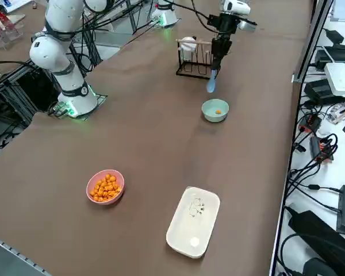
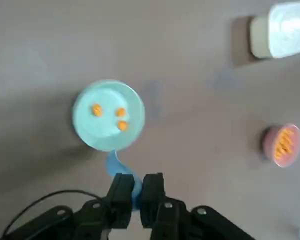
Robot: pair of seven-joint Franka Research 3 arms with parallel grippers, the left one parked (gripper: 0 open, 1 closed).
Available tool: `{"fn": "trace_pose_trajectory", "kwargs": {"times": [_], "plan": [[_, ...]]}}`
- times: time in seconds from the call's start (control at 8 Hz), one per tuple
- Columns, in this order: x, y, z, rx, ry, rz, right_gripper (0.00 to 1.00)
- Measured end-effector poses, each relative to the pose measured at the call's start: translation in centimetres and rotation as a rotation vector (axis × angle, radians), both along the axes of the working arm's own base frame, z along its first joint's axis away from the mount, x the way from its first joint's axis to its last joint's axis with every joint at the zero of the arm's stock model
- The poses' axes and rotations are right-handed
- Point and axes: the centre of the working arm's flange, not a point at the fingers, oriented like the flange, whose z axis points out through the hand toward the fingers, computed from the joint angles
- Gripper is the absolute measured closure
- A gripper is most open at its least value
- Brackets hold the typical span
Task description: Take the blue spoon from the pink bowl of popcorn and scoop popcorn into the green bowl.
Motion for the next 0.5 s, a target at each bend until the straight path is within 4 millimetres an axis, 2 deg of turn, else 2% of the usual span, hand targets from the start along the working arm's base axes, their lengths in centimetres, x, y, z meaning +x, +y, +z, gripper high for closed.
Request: {"fn": "trace_pose_trajectory", "kwargs": {"times": [0.5], "plan": [[-3.2, -4.5, 0.9, -0.085, 0.106, -0.02, 0.88]]}}
